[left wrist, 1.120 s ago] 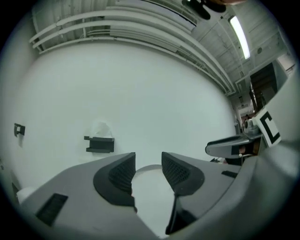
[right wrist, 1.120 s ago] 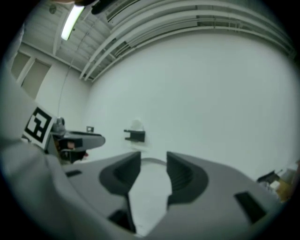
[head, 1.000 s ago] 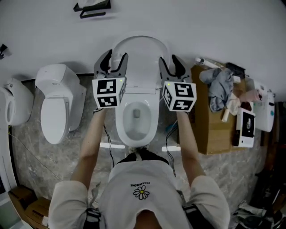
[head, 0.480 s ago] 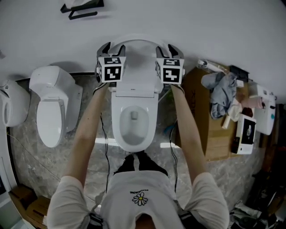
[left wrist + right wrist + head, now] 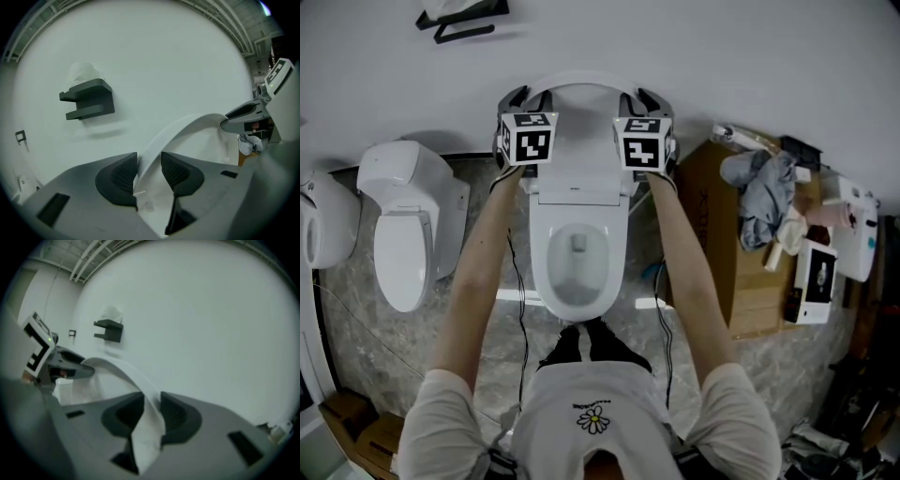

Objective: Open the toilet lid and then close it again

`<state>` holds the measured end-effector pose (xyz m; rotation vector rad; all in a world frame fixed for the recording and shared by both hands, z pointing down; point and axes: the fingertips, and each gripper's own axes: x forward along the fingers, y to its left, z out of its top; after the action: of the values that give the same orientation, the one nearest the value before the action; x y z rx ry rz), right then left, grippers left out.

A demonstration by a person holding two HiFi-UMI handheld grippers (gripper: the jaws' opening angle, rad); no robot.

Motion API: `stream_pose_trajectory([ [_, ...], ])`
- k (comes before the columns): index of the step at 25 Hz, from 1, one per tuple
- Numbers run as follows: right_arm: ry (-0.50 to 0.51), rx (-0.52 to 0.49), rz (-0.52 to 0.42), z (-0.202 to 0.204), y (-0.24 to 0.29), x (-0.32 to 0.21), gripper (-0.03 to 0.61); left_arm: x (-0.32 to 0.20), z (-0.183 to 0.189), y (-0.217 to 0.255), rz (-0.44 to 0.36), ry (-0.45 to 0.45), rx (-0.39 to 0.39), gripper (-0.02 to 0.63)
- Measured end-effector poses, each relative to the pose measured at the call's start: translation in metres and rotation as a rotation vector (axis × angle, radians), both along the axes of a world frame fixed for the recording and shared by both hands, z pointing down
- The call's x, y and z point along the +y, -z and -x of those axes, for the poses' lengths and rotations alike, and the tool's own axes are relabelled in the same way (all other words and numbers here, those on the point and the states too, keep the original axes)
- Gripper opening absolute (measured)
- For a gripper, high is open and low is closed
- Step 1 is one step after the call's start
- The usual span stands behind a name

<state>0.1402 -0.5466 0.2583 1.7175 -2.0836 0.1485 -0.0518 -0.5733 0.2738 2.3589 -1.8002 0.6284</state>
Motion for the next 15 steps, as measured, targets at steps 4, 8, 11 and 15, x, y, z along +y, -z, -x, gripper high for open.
stream_pose_trajectory([
  [4, -0.024, -0.008, -0.013, -0.002, 0.001, 0.005, 0.124, 0.006, 0.003, 0.002, 0.000, -0.002, -0.006, 0.150],
  [8, -0.038, -0.011, -0.025, 0.000, 0.003, 0.016, 0.124, 0.017, 0.005, 0.005, -0.010, -0.001, 0.005, 0.149],
  [11, -0.038, 0.000, -0.033, 0.002, 0.005, 0.026, 0.123, 0.027, 0.010, 0.007, -0.017, 0.000, -0.002, 0.118],
  [15, -0.052, 0.006, -0.051, 0.001, 0.007, 0.045, 0.123, 0.044, 0.010, 0.010, -0.027, -0.025, -0.032, 0.114],
])
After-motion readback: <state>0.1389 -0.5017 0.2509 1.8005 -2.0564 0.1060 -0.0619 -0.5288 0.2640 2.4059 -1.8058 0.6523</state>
